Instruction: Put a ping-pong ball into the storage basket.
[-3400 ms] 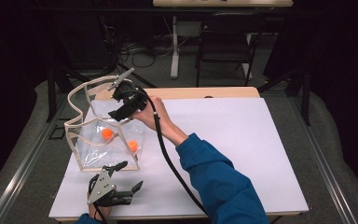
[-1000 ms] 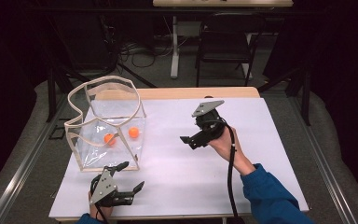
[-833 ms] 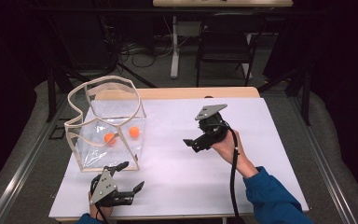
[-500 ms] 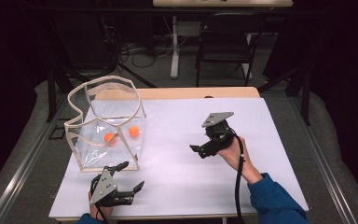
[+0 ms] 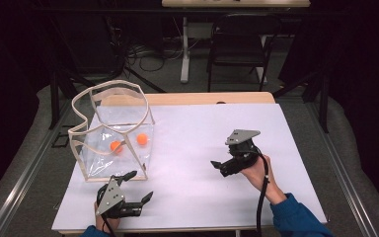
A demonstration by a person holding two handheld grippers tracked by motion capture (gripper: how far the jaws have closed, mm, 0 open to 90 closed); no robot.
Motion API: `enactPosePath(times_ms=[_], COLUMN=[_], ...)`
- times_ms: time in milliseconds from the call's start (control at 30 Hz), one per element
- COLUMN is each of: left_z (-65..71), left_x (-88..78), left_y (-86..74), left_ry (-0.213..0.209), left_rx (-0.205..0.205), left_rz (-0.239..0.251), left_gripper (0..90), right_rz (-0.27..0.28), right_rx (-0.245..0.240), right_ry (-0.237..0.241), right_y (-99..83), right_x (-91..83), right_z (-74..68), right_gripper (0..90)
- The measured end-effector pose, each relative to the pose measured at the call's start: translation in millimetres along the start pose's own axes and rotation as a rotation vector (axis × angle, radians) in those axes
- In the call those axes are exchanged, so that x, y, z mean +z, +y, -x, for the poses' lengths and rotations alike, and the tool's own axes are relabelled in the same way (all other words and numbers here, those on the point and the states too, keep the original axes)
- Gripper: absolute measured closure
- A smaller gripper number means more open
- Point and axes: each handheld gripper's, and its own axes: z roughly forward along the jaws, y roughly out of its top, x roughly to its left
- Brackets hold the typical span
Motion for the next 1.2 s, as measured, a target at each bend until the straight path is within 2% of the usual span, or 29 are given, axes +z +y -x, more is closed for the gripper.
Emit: enactPosePath(times_ms=[100,267,633,1100,1200], left_z=[-0.9,-0.3,-2.1,-2.9,-3.1], left_x=[-1.0,0.3,-0.5,0.9,1.5], left_y=[-0.3,-0.3,-1.1,-2.5,-2.7], left_ry=[0.006,0.004,0.019,0.025,0.025], left_rx=[-0.001,0.004,0.004,-0.002,0.011], left_rz=[0.002,-0.007,-0.012,-0.024,-0.036], left_gripper=[15.9,15.9,15.9,15.9,15.9], right_rz=[0.012,0.000,-0.010,-0.025,-0.031], right_rx=[0.005,0.013,0.035,0.070,0.073], right_ry=[-0.011,-0.017,-0.011,-0.061,-0.070], right_y=[-7.6,-23.2,-50.4,-84.9,-91.7], right_x=[-3.5,-4.0,-3.6,-13.1,-14.7], right_z=[-1.7,-3.8,-8.4,-16.7,-17.6], right_gripper=[0.0,0.0,0.0,0.1,0.1])
